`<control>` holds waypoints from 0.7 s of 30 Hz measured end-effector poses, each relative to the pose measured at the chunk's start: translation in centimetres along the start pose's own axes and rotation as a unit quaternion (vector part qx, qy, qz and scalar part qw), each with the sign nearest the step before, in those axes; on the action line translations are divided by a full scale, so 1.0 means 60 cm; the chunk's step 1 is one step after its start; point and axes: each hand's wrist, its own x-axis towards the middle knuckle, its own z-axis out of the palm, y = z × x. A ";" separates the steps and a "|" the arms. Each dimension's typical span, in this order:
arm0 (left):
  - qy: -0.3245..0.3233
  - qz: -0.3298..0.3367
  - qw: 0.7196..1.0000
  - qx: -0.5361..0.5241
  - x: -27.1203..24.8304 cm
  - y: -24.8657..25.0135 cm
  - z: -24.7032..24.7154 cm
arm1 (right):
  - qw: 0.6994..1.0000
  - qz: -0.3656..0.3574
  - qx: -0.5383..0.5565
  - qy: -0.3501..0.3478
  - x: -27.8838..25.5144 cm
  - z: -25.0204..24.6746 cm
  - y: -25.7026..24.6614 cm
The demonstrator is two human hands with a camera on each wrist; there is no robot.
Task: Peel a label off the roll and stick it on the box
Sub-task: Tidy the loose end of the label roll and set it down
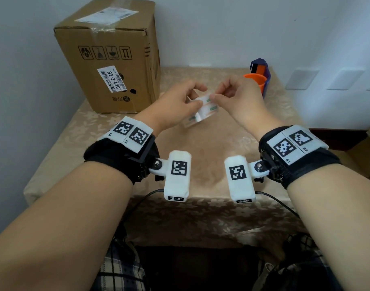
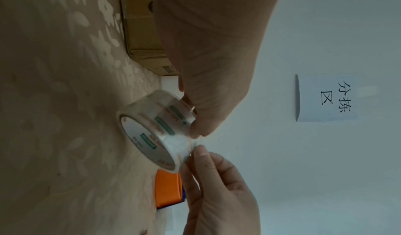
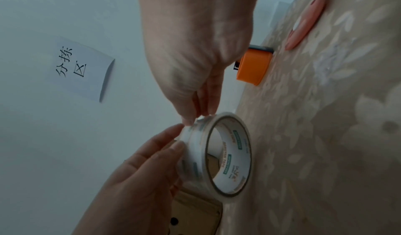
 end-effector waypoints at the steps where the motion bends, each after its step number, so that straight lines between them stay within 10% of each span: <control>1: -0.002 -0.009 1.000 -0.003 -0.001 0.005 -0.001 | 1.000 -0.002 -0.006 0.007 0.001 0.001 -0.002; 11: -0.116 -0.034 0.993 -0.002 -0.012 0.021 -0.020 | 0.999 0.047 0.013 -0.001 0.002 0.000 0.004; 21: 0.024 -0.003 0.981 0.195 -0.002 0.043 -0.007 | 0.991 -0.038 -0.130 0.024 0.006 -0.008 -0.001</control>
